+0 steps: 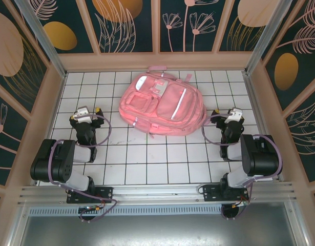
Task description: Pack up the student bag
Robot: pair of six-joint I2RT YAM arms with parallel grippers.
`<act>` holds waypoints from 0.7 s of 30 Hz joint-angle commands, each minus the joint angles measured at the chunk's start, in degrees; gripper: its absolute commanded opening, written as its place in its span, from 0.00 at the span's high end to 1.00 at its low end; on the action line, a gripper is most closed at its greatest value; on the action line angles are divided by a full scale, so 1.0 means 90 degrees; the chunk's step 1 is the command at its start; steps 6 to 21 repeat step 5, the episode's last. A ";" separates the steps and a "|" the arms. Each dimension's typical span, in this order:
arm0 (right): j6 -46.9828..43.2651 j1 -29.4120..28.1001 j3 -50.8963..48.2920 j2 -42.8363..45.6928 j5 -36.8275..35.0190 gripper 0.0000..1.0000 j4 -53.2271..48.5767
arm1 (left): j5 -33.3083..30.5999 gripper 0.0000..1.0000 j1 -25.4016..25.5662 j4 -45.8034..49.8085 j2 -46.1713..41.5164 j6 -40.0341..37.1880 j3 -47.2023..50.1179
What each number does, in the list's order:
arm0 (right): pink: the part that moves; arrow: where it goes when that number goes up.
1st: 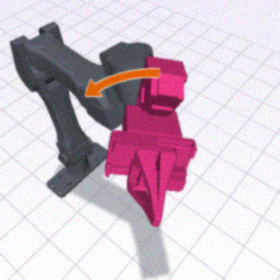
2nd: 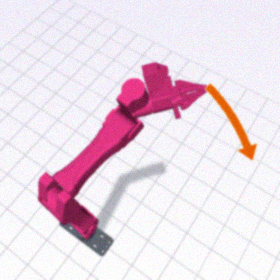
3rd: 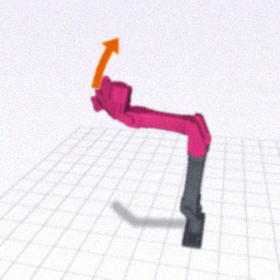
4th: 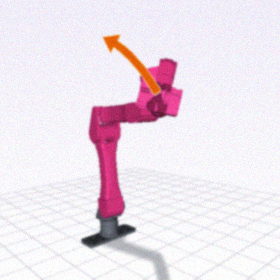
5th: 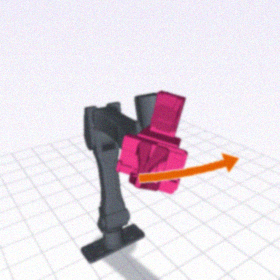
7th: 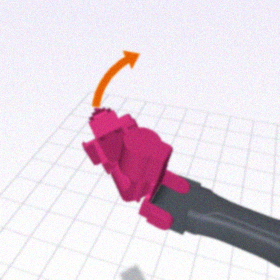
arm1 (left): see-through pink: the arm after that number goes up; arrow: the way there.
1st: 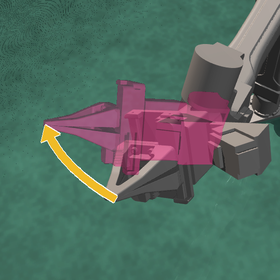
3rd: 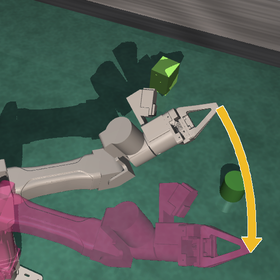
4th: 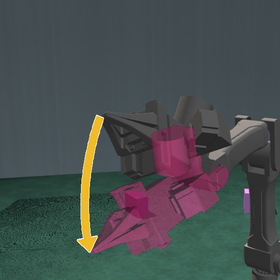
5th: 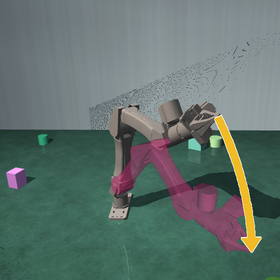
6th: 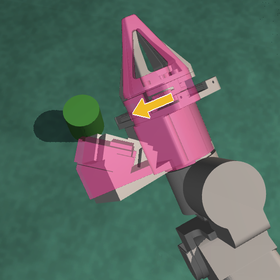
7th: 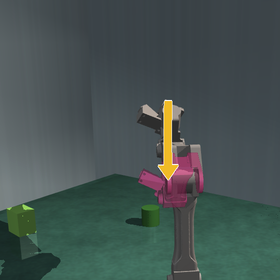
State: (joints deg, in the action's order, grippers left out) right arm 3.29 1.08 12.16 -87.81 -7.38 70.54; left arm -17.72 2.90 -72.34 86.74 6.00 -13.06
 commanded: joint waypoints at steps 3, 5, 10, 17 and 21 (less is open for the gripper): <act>-0.0063 0.0009 0.0017 -0.0025 0.0126 0.01 0.0316 | 0.0132 0.01 -0.0048 -0.0282 0.0036 -0.0090 0.0045; -0.0076 0.0009 0.0016 -0.0025 0.0190 0.01 0.0319 | 0.0131 0.01 -0.0048 -0.0303 0.0036 -0.0090 0.0064; -0.0076 0.0009 0.0016 -0.0025 0.0190 0.01 0.0319 | 0.0131 0.01 -0.0048 -0.0303 0.0036 -0.0090 0.0064; -0.0076 0.0009 0.0016 -0.0025 0.0190 0.01 0.0319 | 0.0131 0.01 -0.0048 -0.0303 0.0036 -0.0090 0.0064; -0.0076 0.0009 0.0016 -0.0025 0.0190 0.01 0.0319 | 0.0131 0.01 -0.0048 -0.0303 0.0036 -0.0090 0.0064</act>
